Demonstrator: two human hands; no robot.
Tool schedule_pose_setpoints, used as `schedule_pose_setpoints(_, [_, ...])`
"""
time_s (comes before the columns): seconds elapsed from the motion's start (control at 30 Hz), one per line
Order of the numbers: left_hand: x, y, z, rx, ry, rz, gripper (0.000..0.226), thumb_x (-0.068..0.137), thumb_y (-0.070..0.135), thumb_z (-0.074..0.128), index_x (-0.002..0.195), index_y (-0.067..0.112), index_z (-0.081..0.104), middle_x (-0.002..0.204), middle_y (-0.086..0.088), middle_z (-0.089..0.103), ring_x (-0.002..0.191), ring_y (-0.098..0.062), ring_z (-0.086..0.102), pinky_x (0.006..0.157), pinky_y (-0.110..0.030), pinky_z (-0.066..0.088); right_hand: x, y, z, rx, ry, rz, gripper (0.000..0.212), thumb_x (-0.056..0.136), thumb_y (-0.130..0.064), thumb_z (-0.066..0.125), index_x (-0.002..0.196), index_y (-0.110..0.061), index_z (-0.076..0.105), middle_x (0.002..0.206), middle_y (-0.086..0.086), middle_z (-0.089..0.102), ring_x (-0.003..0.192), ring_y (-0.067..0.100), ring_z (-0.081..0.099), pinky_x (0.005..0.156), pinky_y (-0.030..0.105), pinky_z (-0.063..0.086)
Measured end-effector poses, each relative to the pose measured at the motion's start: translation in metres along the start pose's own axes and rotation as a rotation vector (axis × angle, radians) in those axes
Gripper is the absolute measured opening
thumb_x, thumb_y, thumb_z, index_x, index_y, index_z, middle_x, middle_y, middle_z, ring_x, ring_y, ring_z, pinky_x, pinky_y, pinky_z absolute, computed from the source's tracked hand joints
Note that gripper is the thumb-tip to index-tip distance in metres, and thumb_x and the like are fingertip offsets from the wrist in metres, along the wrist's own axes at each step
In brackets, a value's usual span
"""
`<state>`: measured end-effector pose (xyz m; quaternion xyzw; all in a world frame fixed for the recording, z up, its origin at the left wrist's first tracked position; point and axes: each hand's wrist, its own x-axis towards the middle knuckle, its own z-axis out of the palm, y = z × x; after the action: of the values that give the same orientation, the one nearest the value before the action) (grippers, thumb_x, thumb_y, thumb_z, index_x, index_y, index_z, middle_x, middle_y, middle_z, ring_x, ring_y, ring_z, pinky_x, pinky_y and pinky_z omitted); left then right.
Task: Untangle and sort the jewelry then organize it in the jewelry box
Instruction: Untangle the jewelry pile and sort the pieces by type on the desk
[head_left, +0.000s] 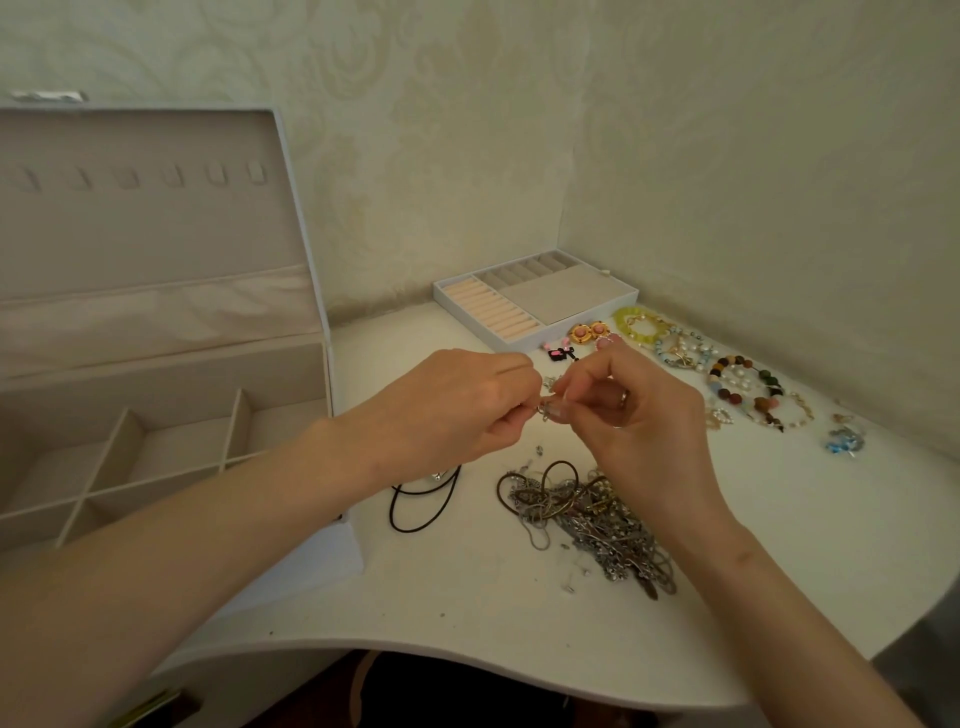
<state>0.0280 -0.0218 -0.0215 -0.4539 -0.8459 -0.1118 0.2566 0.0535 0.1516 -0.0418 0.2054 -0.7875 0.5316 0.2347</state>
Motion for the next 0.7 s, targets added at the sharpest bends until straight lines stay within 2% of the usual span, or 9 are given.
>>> schedule_pose_setpoints(0.1, [-0.0005, -0.0017, 0.0009, -0.011, -0.006, -0.012, 0.022, 0.079, 0.013, 0.041, 0.07, 0.007, 0.059, 0.062, 0.002, 0.05, 0.048, -0.015, 0.041, 0.04, -0.023, 0.037, -0.0004, 0.0024, 0.0009, -0.009, 0.005, -0.027, 0.044, 0.076, 0.016, 0.066, 0.07, -0.025, 0.053, 0.078, -0.002, 0.066, 0.073, 0.002, 0.068, 0.073, 0.006, 0.047])
schedule_pose_setpoints(0.23, [-0.0004, -0.0028, 0.0017, -0.018, -0.001, -0.017, 0.022, 0.08, 0.015, 0.041, 0.07, 0.007, 0.059, 0.063, 0.001, 0.05, 0.049, -0.015, 0.043, 0.04, -0.027, 0.039, -0.0006, 0.0057, 0.0008, -0.044, 0.001, -0.078, 0.045, 0.077, 0.018, 0.063, 0.072, -0.026, 0.052, 0.079, 0.005, 0.066, 0.073, 0.012, 0.067, 0.076, 0.005, 0.045])
schedule_pose_setpoints(0.33, [-0.0006, -0.0023, 0.0023, -0.009, 0.006, -0.006, 0.02, 0.08, 0.014, 0.042, 0.069, 0.007, 0.058, 0.062, 0.001, 0.05, 0.049, -0.015, 0.042, 0.04, -0.027, 0.039, -0.0011, 0.0056, 0.0009, -0.047, -0.012, -0.078, 0.041, 0.077, 0.018, 0.063, 0.072, -0.022, 0.053, 0.078, 0.006, 0.066, 0.071, 0.011, 0.066, 0.077, 0.002, 0.042])
schedule_pose_setpoints(0.5, [-0.0001, -0.0014, 0.0015, 0.013, 0.01, 0.014, 0.018, 0.078, 0.012, 0.043, 0.069, 0.009, 0.057, 0.062, 0.002, 0.049, 0.05, -0.011, 0.035, 0.04, -0.022, 0.033, -0.0012, 0.0002, 0.0006, 0.049, -0.008, 0.018, 0.041, 0.077, 0.015, 0.066, 0.068, -0.022, 0.052, 0.077, 0.004, 0.067, 0.073, 0.004, 0.068, 0.074, 0.001, 0.042])
schedule_pose_setpoints(0.6, [0.0, -0.0004, 0.001, 0.056, 0.014, 0.04, 0.022, 0.08, 0.012, 0.041, 0.069, 0.008, 0.06, 0.062, 0.001, 0.051, 0.047, -0.013, 0.037, 0.041, -0.02, 0.029, -0.0003, -0.0017, 0.0008, 0.164, -0.019, 0.121, 0.037, 0.077, 0.015, 0.067, 0.066, -0.017, 0.052, 0.076, 0.001, 0.069, 0.076, 0.004, 0.07, 0.07, 0.006, 0.047])
schedule_pose_setpoints(0.7, [-0.0004, -0.0004, 0.0017, 0.091, 0.006, 0.061, 0.026, 0.083, 0.014, 0.04, 0.07, 0.006, 0.061, 0.063, -0.001, 0.053, 0.046, -0.016, 0.044, 0.039, -0.021, 0.032, -0.0003, -0.0008, 0.0002, 0.178, -0.029, 0.149, 0.035, 0.076, 0.014, 0.068, 0.066, -0.015, 0.052, 0.077, 0.0, 0.069, 0.076, 0.008, 0.071, 0.07, 0.014, 0.053])
